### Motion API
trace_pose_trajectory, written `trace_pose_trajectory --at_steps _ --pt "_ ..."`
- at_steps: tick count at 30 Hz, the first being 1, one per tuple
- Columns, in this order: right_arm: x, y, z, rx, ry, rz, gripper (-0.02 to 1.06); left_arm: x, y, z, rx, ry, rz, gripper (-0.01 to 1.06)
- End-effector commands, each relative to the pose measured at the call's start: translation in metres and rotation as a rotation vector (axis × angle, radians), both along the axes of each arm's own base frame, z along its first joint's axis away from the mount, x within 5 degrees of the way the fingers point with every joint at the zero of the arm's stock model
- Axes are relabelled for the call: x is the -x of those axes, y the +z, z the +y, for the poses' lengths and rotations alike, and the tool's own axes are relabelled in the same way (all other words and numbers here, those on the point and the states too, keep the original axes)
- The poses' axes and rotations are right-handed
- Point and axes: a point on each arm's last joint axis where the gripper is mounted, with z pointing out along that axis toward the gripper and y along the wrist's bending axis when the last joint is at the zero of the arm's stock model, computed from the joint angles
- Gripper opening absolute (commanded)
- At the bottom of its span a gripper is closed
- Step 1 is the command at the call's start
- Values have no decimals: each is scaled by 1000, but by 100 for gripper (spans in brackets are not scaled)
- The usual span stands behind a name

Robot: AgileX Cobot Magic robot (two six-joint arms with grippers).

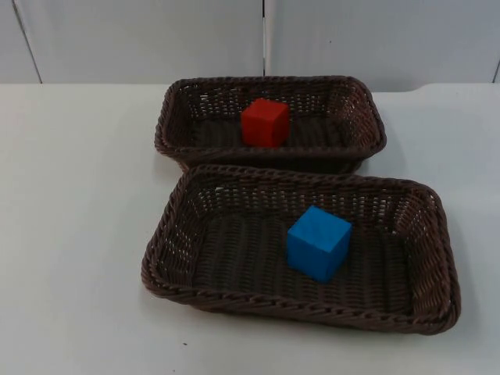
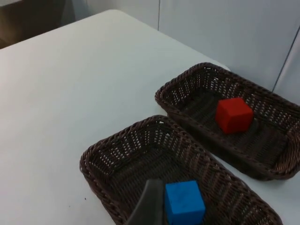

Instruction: Pick up one cube with the left hand and place it into the upper basket. Pick up one cube with the right hand and place it into the lower basket.

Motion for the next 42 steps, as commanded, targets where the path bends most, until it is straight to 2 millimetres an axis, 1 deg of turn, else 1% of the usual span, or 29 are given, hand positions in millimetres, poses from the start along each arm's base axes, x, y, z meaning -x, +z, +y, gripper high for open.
trace_pose_trajectory --at_steps 1,5,12,18,23,32,42 --pt "3 -1 -2 -5 3 -5 77 4 -3 1 5 -11 16 78" --pt "10 -6 -7 -11 2 -7 77 14 -9 4 -14 -21 31 78" --pt "21 -3 -15 -1 14 -11 77 24 -17 12 -39 17 48 78" --pt "31 0 -23 -13 19 -27 77 24 -24 18 -65 91 126 78" --pt "39 4 -29 -37 20 -45 77 24 -27 21 -47 129 180 78" --pt "56 9 -42 -66 25 -89 77 24 -27 21 -39 134 186 78" --pt "77 7 -60 -54 17 -90 77 23 -26 24 -44 163 167 78"
